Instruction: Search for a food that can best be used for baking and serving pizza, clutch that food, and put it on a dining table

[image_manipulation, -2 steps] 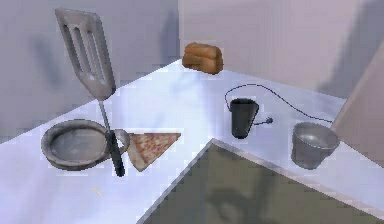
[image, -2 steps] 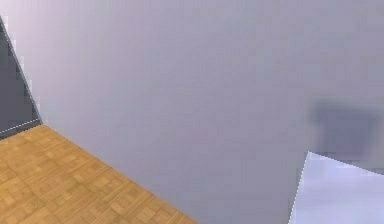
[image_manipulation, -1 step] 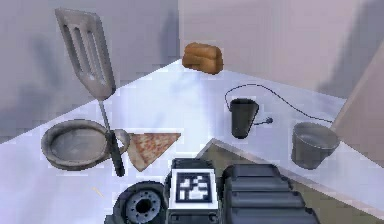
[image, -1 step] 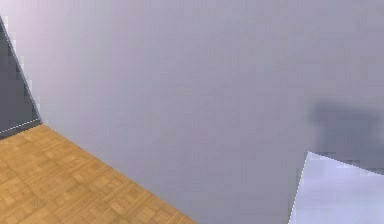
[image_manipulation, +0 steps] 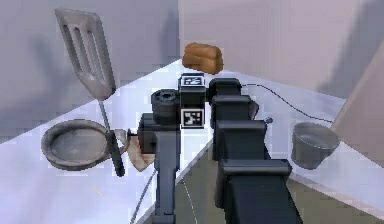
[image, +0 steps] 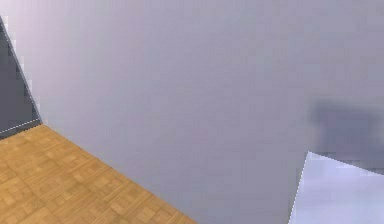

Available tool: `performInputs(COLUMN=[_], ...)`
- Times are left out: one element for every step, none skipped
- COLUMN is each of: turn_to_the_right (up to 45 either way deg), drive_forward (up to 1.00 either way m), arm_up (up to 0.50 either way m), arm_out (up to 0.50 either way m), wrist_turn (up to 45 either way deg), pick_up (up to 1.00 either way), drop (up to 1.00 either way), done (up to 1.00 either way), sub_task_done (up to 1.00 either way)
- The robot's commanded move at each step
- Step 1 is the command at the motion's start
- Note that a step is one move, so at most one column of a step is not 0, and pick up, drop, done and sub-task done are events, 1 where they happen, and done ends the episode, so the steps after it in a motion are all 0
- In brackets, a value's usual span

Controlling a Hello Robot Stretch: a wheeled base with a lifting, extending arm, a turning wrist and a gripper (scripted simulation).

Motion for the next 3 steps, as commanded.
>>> performInputs(turn_to_the_right=[0.0,0.0,0.0], drive_forward=[0.0,0.0,0.0], arm_up=[0.0,0.0,0.0], arm_out=[0.0,0.0,0.0], wrist_turn=[45.0,45.0,45.0], pick_up=[0.0,0.0,0.0], drop=[0.0,0.0,0.0], done=[0.0,0.0,0.0], sub_task_done=[0.0,0.0,0.0])
